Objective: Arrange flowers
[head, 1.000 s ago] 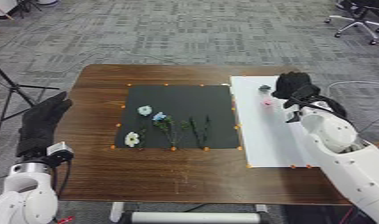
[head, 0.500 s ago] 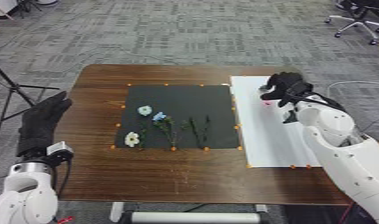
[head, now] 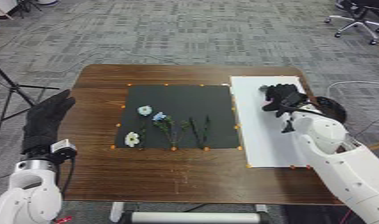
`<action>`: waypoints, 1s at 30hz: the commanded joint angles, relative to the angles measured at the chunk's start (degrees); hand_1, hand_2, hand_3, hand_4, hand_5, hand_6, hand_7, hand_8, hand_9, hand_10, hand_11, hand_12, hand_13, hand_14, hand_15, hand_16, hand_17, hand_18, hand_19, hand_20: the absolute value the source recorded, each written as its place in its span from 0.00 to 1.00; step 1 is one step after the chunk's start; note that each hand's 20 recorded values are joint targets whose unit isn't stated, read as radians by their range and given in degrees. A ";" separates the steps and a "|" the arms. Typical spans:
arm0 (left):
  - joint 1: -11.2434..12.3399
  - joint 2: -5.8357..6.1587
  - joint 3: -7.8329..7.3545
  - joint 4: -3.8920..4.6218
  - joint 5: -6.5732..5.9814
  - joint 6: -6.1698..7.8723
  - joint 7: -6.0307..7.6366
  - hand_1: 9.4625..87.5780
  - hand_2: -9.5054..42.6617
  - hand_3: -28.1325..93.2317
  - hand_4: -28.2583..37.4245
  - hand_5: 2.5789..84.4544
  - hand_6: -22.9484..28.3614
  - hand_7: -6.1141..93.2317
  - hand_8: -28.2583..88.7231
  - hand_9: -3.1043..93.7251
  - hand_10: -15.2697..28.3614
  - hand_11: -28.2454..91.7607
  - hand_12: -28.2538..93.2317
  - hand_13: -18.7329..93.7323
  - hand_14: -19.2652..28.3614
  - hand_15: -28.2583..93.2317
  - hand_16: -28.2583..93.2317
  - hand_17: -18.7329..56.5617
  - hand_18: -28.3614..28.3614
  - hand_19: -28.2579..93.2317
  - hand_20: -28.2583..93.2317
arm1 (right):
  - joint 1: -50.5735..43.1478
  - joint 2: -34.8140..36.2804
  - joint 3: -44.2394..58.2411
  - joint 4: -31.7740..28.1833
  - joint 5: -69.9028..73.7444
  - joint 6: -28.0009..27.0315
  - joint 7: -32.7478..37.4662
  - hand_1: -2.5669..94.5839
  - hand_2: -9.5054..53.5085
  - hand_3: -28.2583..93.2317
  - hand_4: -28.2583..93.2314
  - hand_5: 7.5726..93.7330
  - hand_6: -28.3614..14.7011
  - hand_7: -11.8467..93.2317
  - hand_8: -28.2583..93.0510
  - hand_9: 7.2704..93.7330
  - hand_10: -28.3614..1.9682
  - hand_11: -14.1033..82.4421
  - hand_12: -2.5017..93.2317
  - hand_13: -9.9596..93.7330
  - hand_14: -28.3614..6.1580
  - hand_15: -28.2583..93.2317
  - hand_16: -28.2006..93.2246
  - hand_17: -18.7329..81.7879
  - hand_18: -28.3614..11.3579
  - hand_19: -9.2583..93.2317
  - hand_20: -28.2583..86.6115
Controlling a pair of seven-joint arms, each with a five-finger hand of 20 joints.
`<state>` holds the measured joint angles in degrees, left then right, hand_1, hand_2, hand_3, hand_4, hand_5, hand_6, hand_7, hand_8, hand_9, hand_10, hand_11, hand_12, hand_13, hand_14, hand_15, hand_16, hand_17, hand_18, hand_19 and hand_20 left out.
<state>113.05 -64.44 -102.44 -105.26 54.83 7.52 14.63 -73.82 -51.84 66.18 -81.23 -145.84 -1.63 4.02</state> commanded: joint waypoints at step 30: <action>-3.19 1.71 2.94 0.92 -0.32 0.99 -0.22 0.20 0.21 0.81 0.06 0.56 0.52 0.21 0.18 0.54 0.66 0.39 0.33 0.48 0.72 0.32 0.24 0.32 0.69 0.28 0.35 | 18.36 -14.11 -28.80 -6.42 9.99 -10.17 -7.27 0.61 0.00 0.70 0.08 0.81 0.76 0.37 0.27 0.93 0.65 0.28 0.35 0.85 0.65 0.74 0.54 0.54 0.15 0.83 0.79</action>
<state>111.08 -62.37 -100.03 -104.68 54.82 8.16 14.28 -51.16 -59.41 39.48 -89.21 -132.89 -11.14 -2.67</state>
